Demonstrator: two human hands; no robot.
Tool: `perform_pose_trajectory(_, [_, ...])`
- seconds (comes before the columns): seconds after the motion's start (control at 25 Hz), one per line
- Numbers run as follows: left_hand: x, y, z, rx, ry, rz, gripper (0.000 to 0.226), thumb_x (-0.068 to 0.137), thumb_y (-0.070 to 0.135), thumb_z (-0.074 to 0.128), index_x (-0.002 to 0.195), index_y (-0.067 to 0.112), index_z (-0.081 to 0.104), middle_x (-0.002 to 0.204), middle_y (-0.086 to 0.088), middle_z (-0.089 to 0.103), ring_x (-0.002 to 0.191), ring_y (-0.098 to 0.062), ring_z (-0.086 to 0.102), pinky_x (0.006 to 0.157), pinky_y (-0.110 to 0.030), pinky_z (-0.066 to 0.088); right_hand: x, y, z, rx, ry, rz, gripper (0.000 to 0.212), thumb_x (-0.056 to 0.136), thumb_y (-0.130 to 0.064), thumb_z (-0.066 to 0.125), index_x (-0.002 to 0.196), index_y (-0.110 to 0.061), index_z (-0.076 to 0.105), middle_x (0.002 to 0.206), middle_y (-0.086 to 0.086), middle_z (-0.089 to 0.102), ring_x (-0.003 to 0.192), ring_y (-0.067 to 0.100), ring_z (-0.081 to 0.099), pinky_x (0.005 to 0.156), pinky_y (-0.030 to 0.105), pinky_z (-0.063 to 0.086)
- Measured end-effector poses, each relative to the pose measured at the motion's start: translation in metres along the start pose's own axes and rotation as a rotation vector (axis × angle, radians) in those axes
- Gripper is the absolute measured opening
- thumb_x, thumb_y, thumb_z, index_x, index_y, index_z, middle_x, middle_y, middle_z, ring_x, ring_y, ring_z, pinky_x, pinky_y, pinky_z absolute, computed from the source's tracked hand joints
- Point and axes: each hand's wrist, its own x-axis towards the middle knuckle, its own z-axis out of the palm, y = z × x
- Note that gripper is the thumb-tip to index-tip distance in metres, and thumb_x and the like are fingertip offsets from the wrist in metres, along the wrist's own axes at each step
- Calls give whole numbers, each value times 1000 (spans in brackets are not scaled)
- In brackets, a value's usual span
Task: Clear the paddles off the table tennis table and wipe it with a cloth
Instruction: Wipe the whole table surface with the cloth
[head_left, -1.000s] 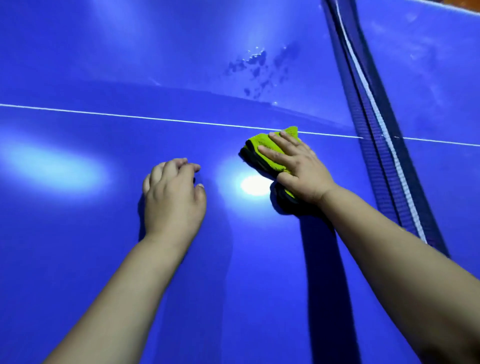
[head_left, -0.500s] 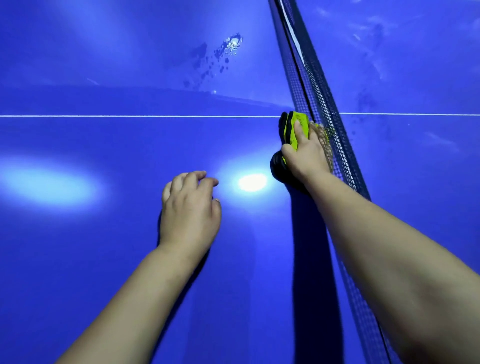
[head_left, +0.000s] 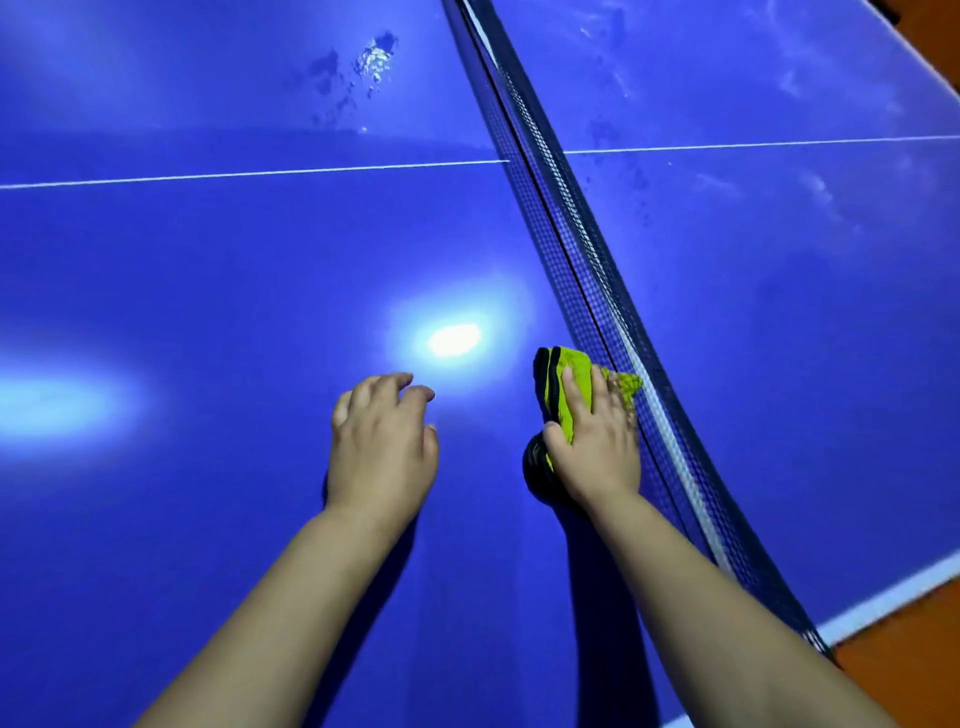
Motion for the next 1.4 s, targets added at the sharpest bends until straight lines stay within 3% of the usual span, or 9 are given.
perform_pose_trajectory(0.16, [-57,15,-1,9,-54,95,31,65,10,74,95,13,69,107,-11,64,101,-32,57,92,-41,37,-90,34,5,32,0,109,72,90,-38,50,152,-34,14,161,2,6,148,21,3,116,41,13])
perform_pose_trajectory(0.28, [-92,20,0,14,-124,129,32,63,10,76,94,13,69,109,-11,64,101,-32,58,90,-43,42,-143,51,11,43,16,201,72,87,-44,41,152,-33,12,161,2,7,148,21,4,115,42,18])
perform_pose_trajectory(0.48, [-131,11,-1,28,-200,101,32,66,8,75,97,11,68,117,-14,61,105,-35,56,90,-47,43,-216,59,28,46,36,418,74,92,-39,47,153,-30,5,161,7,4,147,26,3,118,45,5])
perform_pose_trajectory(0.64, [-133,-1,0,56,-243,58,37,69,8,72,105,9,66,121,-15,59,109,-37,53,93,-49,40,-219,14,36,68,-38,652,78,94,-44,41,153,-21,-3,160,14,-7,147,30,-11,116,49,-3])
perform_pose_trajectory(0.88, [-84,-29,-7,106,-245,-53,47,73,9,69,119,10,60,132,-12,52,117,-35,46,98,-50,33,-119,-50,26,114,-72,757,84,93,-54,39,153,-14,-5,157,24,-10,144,40,-14,111,63,-2])
perform_pose_trajectory(1.16, [32,-61,0,154,-222,-207,69,76,29,71,138,17,41,149,-9,30,133,-30,26,107,-44,21,67,-110,16,120,30,639,82,92,-53,37,153,-12,1,157,24,-6,144,41,-12,109,66,-8])
perform_pose_trajectory(1.4, [98,-71,11,272,-304,-205,98,73,53,67,148,23,12,157,-1,4,143,-22,3,114,-40,8,204,-148,1,69,55,460,81,92,-56,34,153,-13,2,158,22,-3,145,40,-7,111,64,-4])
